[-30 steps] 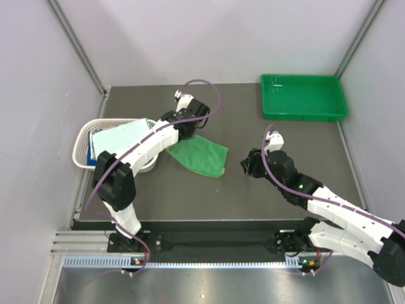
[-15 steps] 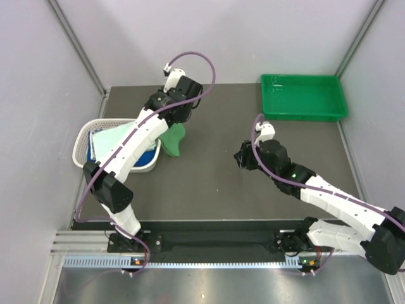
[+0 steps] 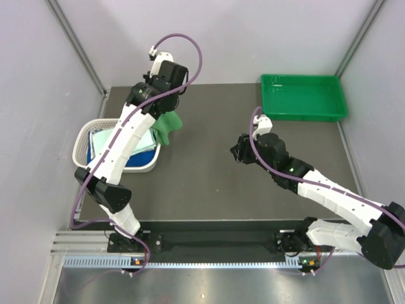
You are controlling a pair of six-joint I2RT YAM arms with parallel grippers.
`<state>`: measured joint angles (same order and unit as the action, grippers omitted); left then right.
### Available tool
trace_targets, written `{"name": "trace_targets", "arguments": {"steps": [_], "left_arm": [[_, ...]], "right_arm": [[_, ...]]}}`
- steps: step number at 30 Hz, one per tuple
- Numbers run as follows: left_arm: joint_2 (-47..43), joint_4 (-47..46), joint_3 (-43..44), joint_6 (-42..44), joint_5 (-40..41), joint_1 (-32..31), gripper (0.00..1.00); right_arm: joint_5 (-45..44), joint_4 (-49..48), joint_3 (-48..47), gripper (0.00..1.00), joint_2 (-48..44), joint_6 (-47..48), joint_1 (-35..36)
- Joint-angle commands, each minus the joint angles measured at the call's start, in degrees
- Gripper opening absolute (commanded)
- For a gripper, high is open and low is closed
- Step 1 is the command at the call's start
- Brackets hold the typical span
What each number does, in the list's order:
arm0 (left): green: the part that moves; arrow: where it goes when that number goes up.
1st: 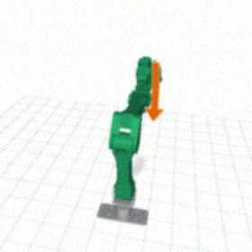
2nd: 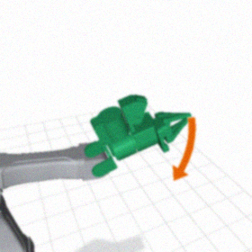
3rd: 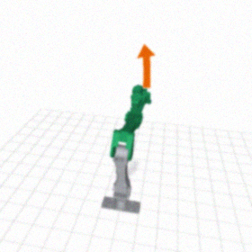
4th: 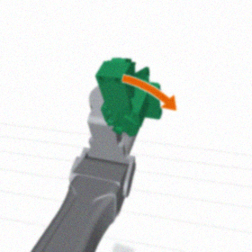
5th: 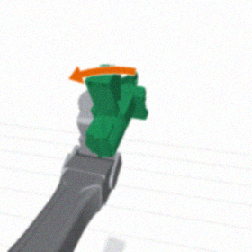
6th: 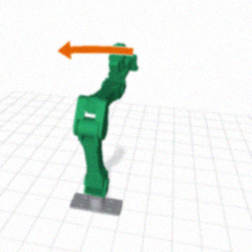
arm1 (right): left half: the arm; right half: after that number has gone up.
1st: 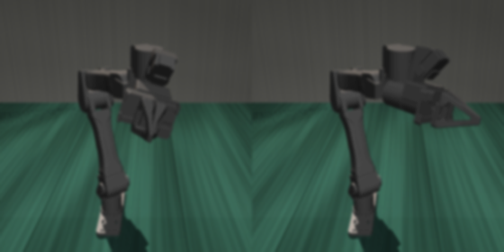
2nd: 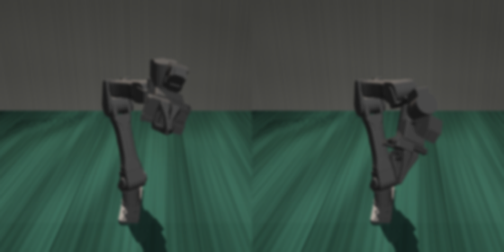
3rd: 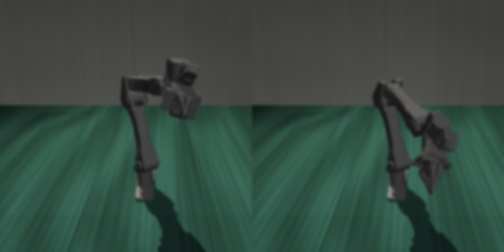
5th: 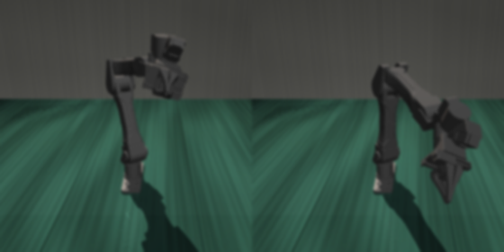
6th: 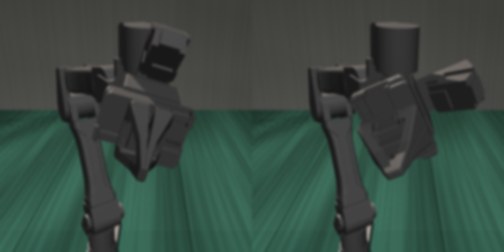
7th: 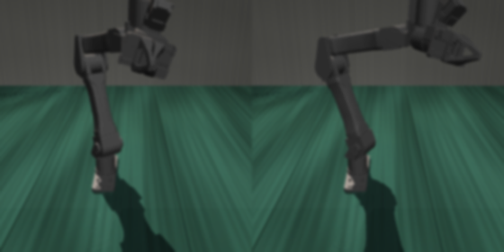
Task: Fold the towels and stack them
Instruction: Neatly place the folded towel into the bin
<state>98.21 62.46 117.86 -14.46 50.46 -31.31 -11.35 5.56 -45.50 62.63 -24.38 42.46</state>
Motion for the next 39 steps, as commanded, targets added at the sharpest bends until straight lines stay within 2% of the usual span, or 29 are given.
{"name": "trace_targets", "arguments": {"steps": [1,9,12,18,23,26,27,28,31,33,39], "left_arm": [[-2.32,1.7,3.16,2.42,0.35,1.6,0.0],[-5.93,2.93,2.64,2.77,-3.34,6.34,0.0],[-7.68,2.24,-0.52,3.12,-5.54,9.77,0.0],[-13.83,-3.65,-14.31,3.3,-11.16,19.43,0.0],[-17.79,-12.26,-29.95,2.16,-15.56,29.54,0.0],[-18.15,-17.52,-39.96,0.67,-17.41,34.63,0.05],[-18.23,-18.94,-39.99,0.14,-17.41,34.65,0.05],[-18.15,-20.26,-43.04,-0.65,-17.58,35.61,0.16],[-17.8,-24.13,-46.83,-2.06,-16.54,37.1,0.16],[-17.62,-24.66,-47.11,-3.2,-15.66,37.72,0.22],[-17.09,-26.16,-47.37,-4.96,-15.47,39.22,0.2]], "right_arm": [[0.81,-1.61,-3.63,0.49,0.74,0.91,-0.88],[1.51,-1.17,-5.66,0.47,1.09,1.09,-0.89],[1.86,-1.34,-6.01,0.47,1.35,0.92,-0.97],[2.04,-1.26,-6.1,0.47,2.67,1.18,-0.97],[2.12,-1.78,-5.75,0.47,4.95,1.62,-0.97],[2.91,-2.57,-5.66,0.46,7.23,1.79,-0.97],[3.09,-2.57,-5.57,0.46,7.68,1.97,-0.97],[3.27,-3.36,-5.4,0.46,8.12,2.06,-0.97],[4.23,-4.68,-4.87,0.46,9.78,2.32,-0.97],[5.29,-5.12,-4.69,0.46,10.58,2.15,-0.97],[7.05,-7.14,-4.78,0.45,12.78,1.88,-0.97]]}}
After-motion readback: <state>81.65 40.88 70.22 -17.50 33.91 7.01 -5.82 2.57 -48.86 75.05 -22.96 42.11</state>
